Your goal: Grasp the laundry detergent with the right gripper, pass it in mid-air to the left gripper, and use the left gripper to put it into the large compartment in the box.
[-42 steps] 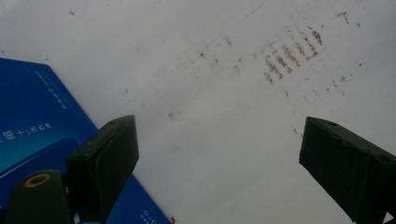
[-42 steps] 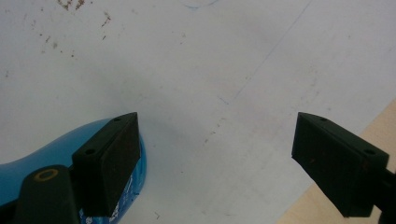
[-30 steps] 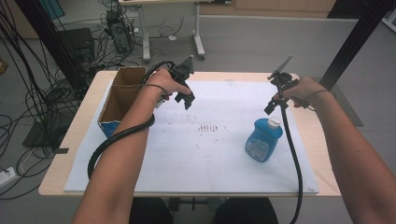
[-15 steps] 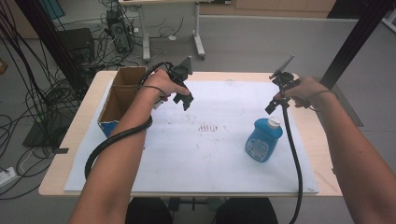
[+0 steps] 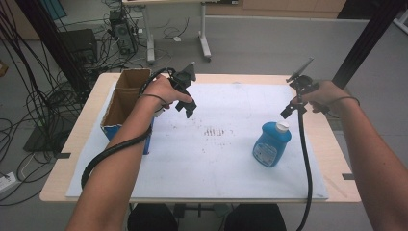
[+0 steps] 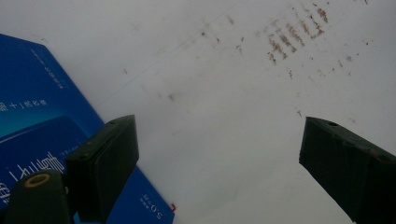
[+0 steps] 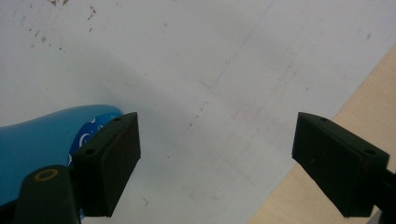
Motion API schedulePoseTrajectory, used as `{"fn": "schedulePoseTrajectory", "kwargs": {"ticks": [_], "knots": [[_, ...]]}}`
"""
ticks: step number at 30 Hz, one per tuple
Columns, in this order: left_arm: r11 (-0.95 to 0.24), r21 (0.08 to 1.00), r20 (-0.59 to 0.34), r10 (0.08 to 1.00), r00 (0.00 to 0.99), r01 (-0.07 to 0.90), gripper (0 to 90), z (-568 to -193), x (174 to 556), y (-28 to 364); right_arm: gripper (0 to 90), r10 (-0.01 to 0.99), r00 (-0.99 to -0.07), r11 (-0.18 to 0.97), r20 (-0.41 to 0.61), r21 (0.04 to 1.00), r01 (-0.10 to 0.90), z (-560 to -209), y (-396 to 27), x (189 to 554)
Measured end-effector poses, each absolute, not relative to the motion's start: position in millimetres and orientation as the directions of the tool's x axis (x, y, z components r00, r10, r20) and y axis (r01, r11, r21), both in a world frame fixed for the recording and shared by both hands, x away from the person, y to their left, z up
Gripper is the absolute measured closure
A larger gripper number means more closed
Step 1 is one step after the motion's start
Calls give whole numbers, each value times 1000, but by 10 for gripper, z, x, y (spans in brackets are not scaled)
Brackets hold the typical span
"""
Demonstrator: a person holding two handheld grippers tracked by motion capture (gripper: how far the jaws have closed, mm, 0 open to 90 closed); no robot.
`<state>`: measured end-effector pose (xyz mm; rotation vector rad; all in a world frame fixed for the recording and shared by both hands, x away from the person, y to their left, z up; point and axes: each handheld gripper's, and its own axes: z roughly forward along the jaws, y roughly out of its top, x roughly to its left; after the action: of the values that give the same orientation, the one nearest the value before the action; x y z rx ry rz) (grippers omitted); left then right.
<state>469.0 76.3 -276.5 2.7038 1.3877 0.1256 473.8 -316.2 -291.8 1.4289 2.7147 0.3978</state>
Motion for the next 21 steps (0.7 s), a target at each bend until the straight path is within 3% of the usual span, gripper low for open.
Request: {"fn": "schedulePoseTrajectory", "kwargs": {"ticks": [21], "knots": [[-600,130,33,799,601,790,122,-2800,4472,815,146,822,-567,536,57,261,803,-2928,-3358,4486]]}}
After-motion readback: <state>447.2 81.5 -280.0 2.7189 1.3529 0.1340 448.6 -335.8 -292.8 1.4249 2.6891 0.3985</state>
